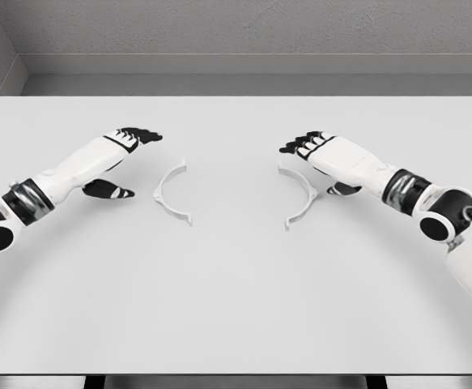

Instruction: Assemble PVC drainage pipe clamps

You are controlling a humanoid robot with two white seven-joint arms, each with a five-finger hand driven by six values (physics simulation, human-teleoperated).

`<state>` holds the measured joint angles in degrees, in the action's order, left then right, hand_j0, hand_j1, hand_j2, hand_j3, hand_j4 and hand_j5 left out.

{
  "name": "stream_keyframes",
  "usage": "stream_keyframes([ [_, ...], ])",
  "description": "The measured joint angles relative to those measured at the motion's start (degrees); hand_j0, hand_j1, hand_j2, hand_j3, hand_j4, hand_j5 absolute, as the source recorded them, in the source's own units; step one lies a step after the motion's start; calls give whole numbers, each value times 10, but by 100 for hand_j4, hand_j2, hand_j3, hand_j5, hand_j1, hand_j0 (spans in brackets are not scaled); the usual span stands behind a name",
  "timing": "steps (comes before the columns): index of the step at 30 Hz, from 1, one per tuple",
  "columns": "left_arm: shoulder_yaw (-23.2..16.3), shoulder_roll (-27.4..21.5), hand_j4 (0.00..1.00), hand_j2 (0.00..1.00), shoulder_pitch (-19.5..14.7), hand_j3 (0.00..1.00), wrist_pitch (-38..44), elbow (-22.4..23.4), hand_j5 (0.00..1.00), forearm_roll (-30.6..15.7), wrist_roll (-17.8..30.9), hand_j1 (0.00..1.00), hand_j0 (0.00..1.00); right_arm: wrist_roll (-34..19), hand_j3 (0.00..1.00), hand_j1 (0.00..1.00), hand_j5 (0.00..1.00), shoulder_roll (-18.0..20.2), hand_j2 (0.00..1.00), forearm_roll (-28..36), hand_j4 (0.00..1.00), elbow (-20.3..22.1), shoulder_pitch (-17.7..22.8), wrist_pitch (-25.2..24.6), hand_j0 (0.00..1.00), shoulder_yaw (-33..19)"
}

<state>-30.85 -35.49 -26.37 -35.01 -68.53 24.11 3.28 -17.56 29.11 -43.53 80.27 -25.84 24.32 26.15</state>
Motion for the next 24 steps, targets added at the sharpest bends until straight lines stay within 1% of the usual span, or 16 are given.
stream_keyframes([
  [11, -7, 15, 100, 100, -6, 100, 0, 17, 100, 1, 0, 100, 100, -2, 100, 100, 100, -13, 100, -6, 100, 10, 0, -17, 100, 19],
  [24, -8, 30, 100, 100, -11, 100, 0, 25, 100, 1, 0, 100, 100, -10, 100, 100, 100, -25, 100, -18, 100, 10, -4, -21, 100, 20],
])
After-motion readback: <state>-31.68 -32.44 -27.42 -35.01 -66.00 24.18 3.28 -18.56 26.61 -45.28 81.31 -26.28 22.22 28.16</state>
